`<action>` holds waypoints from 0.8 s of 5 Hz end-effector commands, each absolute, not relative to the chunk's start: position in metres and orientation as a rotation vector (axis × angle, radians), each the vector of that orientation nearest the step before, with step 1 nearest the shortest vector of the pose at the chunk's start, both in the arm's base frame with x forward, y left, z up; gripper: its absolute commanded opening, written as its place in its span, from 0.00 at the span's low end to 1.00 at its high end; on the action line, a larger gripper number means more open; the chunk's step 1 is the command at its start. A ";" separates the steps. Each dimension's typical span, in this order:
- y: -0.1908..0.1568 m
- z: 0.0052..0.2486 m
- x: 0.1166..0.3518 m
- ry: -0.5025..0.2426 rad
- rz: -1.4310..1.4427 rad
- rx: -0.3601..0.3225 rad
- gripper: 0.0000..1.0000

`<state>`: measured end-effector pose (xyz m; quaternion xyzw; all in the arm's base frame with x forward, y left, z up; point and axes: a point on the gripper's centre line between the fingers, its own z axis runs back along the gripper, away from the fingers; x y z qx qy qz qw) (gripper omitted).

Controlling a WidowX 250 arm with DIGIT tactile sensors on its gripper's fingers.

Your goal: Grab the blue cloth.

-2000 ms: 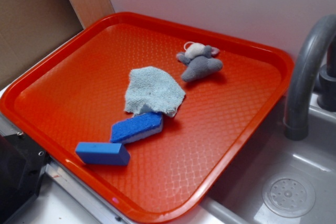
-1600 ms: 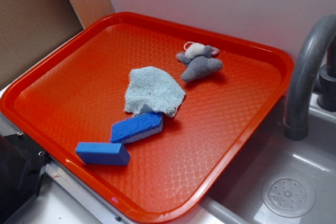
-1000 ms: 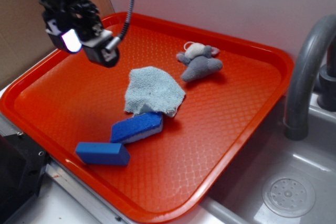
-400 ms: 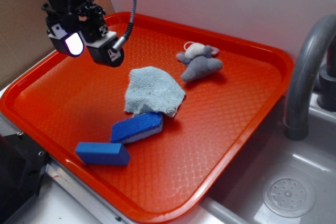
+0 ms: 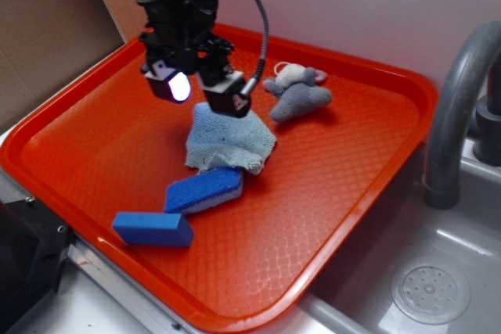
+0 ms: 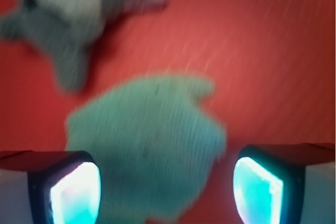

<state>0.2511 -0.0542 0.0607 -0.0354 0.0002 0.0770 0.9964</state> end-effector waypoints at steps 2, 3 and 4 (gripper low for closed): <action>-0.027 0.053 0.271 -0.021 0.072 0.020 1.00; -0.016 0.059 0.268 -0.041 0.078 0.034 1.00; -0.020 0.030 0.276 0.027 0.030 -0.074 1.00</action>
